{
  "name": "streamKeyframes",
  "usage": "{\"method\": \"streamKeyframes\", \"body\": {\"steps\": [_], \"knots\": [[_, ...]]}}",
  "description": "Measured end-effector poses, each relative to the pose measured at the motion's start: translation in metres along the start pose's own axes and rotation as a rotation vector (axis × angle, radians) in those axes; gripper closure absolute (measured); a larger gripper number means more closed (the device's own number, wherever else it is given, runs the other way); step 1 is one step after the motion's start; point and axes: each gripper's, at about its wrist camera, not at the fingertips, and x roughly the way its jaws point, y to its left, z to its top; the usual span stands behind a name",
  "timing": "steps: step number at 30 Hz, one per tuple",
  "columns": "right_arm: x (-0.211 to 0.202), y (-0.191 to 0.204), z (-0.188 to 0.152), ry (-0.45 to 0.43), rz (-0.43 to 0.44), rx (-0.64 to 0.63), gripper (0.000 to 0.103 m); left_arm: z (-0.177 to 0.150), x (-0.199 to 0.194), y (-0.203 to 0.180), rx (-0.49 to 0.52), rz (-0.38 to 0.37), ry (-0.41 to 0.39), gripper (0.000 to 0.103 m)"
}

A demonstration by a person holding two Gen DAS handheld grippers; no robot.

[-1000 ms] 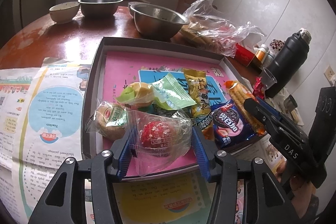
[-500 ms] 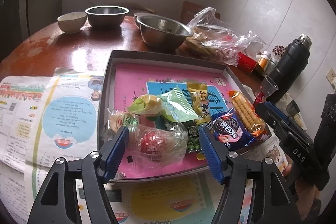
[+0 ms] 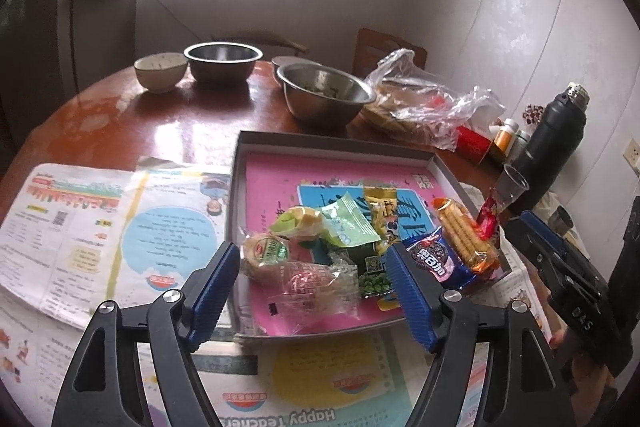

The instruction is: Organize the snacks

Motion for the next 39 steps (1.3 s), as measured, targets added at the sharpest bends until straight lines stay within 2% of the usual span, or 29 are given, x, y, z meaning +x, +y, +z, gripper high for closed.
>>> {"method": "streamKeyframes", "body": {"steps": [7, 14, 24, 30, 39], "knots": [[-0.013, 0.009, -0.001, -0.01, 0.011, -0.016, 0.042, -0.007, -0.016, -0.003, 0.013, 0.032, -0.008, 0.025], [-0.029, 0.016, -0.008, 0.007, 0.009, -0.004, 0.033, -0.026, -0.025, -0.014, 0.029, 0.031, 0.012, 0.025], [-0.052, 0.023, -0.021, 0.002, -0.027, -0.025, 0.028, -0.052, -0.031, -0.031, 0.057, 0.025, 0.038, 0.025], [-0.057, 0.025, -0.034, 0.01, -0.031, -0.023, 0.024, -0.072, -0.034, -0.032, 0.046, 0.018, 0.06, 0.025], [-0.069, 0.018, -0.056, 0.026, -0.062, 0.0, 0.017, -0.085, -0.037, -0.032, 0.063, 0.023, 0.073, 0.025]]}}
